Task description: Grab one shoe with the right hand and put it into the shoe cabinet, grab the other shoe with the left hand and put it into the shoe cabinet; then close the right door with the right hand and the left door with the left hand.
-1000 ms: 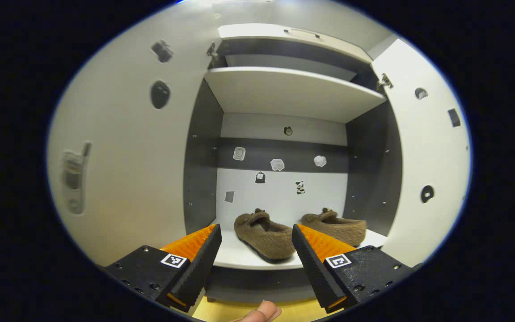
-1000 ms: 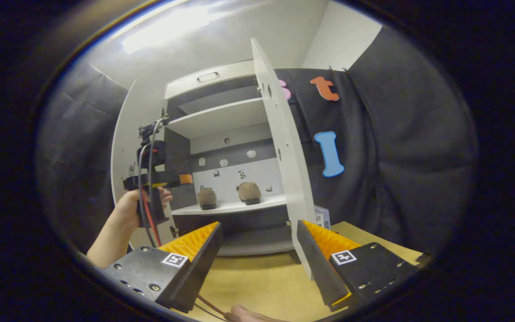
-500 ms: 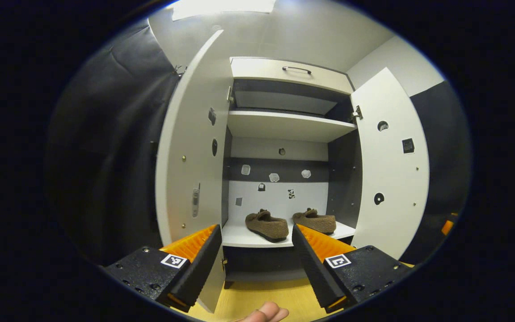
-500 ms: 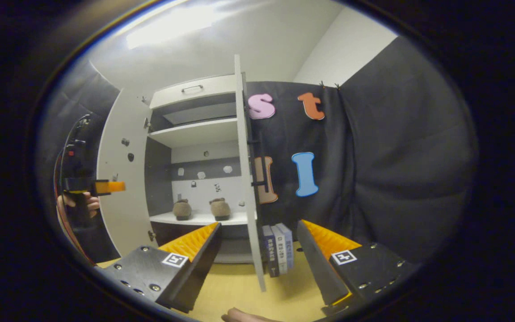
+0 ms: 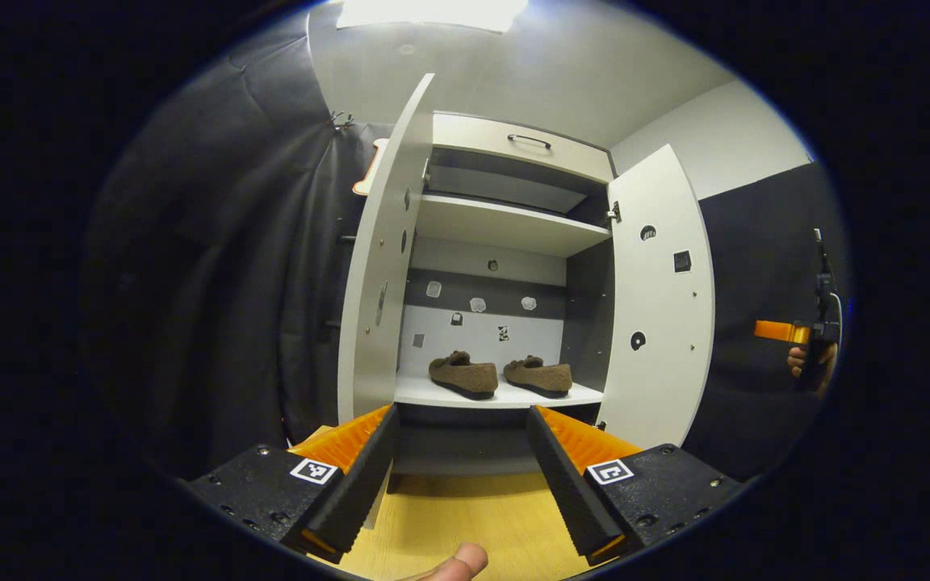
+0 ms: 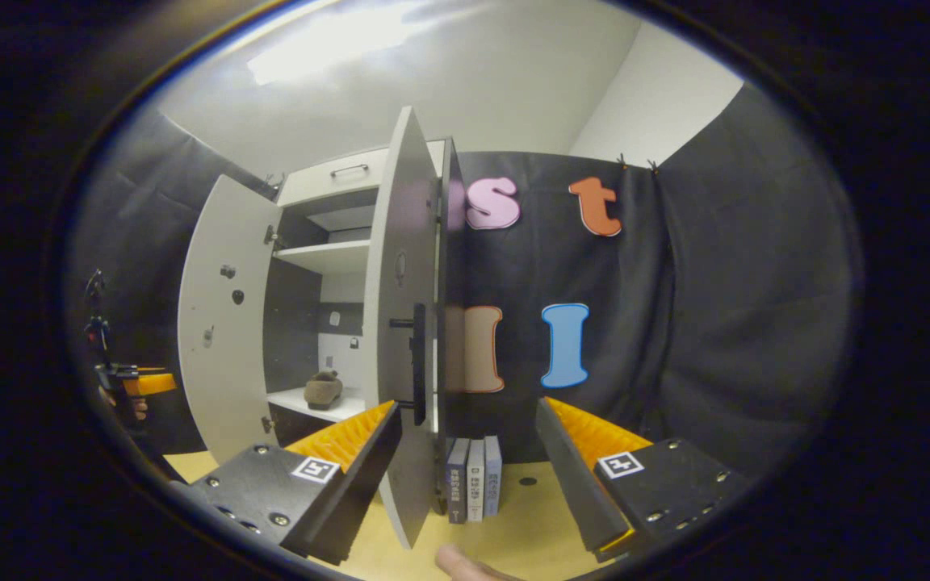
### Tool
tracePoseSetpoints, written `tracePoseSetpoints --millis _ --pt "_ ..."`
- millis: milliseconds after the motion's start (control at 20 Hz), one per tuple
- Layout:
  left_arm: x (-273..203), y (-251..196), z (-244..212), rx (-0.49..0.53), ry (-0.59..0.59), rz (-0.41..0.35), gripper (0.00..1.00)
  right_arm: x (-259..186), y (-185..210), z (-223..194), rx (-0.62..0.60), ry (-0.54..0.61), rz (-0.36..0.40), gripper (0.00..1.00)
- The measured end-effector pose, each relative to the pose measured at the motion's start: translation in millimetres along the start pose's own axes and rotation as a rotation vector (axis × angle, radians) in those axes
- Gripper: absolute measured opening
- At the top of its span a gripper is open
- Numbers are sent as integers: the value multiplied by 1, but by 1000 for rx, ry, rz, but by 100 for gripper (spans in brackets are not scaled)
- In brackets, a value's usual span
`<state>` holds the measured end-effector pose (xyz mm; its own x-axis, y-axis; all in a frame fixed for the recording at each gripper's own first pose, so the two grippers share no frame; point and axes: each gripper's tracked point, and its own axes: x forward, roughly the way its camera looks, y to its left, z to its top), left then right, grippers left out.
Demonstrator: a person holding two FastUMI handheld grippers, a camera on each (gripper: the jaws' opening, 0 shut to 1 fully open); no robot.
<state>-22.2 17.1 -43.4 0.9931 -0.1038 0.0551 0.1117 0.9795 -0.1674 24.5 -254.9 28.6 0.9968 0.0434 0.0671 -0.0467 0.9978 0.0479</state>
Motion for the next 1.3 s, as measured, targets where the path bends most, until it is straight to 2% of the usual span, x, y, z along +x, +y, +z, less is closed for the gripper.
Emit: tracePoseSetpoints --millis 50,200,250,300,350,500,550,750,850,950,1000,1050,1100,1200,1300 --pt "-3 -3 -5 3 8 -15 93 8 -4 0 -17 13 8 100" --pt "-17 6 -5 26 18 -21 100 29 -26 -1 -44 21 -53 100" --pt "-20 9 -1 23 2 -20 96 33 -25 -3 -35 28 -58 100" --pt "-24 11 2 25 -10 -25 96 38 -19 -5 -18 30 -48 97" --pt "-27 13 3 35 -17 -30 96 45 -17 -11 -13 38 -44 100" --pt "-32 25 5 74 -34 -32 96 65 -18 -26 -17 69 -74 97" --pt "-34 27 4 72 -34 -35 96 70 -17 -28 -15 74 -83 100" --pt "-38 39 -7 51 -17 -46 96 93 -13 -33 -34 100 -88 100" --pt "-39 48 -11 42 -11 -34 96 104 -9 -31 -64 104 -63 100" --pt "-40 51 -16 31 -3 -35 96 115 5 -32 -75 103 1 98" --pt "-41 52 -19 29 0 -41 96 121 7 -33 -72 91 22 100" --pt "-41 53 -21 29 4 -46 96 121 9 -31 -58 93 27 92" --pt "-43 55 -24 27 8 -48 96 121 12 -32 -45 93 29 93" --pt "-44 59 -26 23 11 -43 96 119 19 -29 -73 79 25 90" --pt "-47 63 -28 18 16 -35 96 119 37 -27 -108 71 32 93"
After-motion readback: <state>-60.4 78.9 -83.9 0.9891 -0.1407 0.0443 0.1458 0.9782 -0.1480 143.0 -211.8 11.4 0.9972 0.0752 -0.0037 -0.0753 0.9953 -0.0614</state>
